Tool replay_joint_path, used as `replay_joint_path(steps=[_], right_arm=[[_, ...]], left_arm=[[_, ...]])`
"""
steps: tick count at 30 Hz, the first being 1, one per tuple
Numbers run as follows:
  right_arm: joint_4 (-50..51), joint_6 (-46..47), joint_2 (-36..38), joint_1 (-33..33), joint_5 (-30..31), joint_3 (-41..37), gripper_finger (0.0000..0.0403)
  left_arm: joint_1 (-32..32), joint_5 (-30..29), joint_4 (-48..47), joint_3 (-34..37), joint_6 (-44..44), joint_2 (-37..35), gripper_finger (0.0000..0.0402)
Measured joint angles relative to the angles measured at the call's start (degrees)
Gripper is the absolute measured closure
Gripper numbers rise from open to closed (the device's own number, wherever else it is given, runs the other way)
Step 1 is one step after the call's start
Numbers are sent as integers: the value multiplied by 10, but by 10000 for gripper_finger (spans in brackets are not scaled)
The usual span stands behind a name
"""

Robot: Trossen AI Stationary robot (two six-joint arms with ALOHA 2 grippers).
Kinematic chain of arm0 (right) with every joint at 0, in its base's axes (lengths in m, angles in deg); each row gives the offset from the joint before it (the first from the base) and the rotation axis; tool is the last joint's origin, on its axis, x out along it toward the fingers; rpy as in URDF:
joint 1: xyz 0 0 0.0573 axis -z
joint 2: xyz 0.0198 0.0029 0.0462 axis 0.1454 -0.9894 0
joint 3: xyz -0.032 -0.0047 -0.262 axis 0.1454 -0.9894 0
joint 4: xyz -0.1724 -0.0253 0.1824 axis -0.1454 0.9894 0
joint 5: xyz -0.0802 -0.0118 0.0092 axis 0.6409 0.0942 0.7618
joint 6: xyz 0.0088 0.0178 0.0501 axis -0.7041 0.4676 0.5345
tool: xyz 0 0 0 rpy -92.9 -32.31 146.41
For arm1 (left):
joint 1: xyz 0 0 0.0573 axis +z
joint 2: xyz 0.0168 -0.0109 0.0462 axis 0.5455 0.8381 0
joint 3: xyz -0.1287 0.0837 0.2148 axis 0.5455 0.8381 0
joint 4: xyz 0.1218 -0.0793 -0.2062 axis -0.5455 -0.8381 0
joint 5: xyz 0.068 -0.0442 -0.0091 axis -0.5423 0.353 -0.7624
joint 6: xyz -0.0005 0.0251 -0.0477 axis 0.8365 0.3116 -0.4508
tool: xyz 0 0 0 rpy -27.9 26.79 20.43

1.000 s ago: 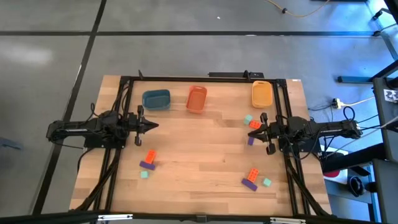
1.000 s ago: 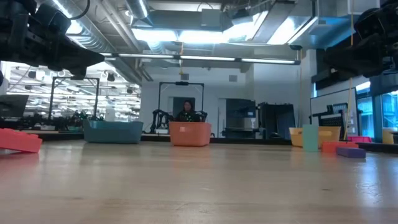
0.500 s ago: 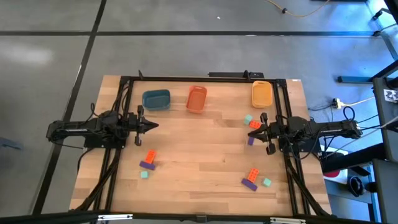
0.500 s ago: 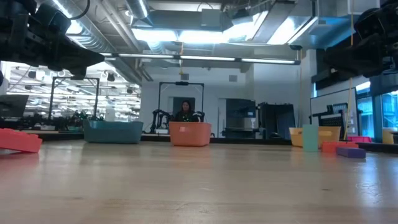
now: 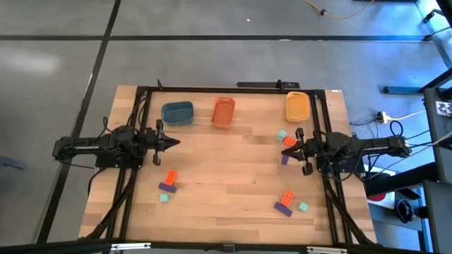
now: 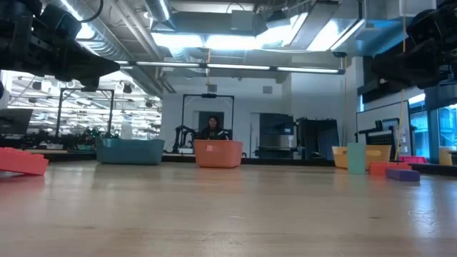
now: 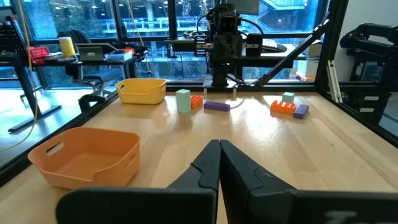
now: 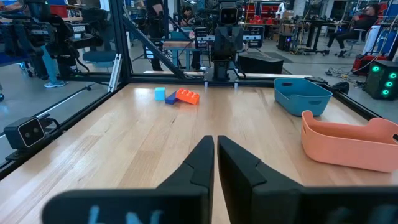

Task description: Sort & place blocks by color

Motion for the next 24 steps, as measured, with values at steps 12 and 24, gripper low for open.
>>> replay_joint_path(steps=[12,24], right_arm=[[0,0,0,0,0,0,377],[0,0,0,0,0,0,377]], left_arm=[[0,0,0,0,0,0,401],[0,0,0,0,0,0,401]])
